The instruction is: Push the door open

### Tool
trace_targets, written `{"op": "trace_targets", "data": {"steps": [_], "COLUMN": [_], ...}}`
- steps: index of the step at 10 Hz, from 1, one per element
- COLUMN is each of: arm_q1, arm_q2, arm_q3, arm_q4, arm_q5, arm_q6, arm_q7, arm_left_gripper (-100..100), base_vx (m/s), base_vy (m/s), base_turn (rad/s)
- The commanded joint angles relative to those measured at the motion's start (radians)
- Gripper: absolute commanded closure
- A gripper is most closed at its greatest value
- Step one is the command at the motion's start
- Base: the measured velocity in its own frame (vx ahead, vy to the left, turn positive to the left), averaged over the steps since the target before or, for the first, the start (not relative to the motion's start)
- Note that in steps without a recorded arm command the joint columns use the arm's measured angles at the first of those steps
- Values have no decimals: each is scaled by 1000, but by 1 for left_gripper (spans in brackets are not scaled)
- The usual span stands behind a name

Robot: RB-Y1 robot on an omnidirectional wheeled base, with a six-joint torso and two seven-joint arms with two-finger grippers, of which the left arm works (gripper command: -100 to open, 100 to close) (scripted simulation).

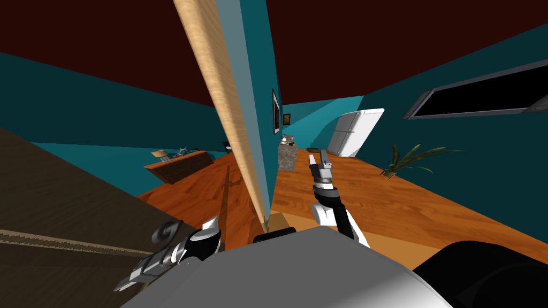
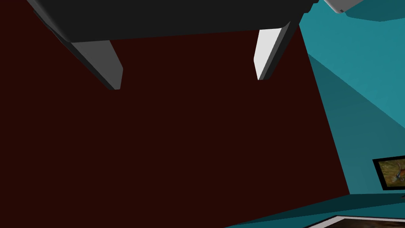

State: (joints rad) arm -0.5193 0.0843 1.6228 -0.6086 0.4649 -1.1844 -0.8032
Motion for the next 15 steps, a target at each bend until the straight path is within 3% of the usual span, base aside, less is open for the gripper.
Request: {"op": "trace_targets", "data": {"steps": [1, 10, 11, 15], "arm_q1": [0, 0, -2, -2], "arm_q2": [3, 3, 6, 8], "arm_q3": [9, 9, 29, 43], "arm_q4": [-3, -3, -8, -9], "arm_q5": [3, 3, 12, 17], "arm_q6": [-3, -3, -13, -19], "arm_q7": [-4, -4, -11, -15], "arm_left_gripper": [100, 100, 100, 100], "base_vx": [-3, 1, -15, -4], "base_vy": [9, 1, 49, 48], "base_turn": [-24, 6, -134, -40]}}
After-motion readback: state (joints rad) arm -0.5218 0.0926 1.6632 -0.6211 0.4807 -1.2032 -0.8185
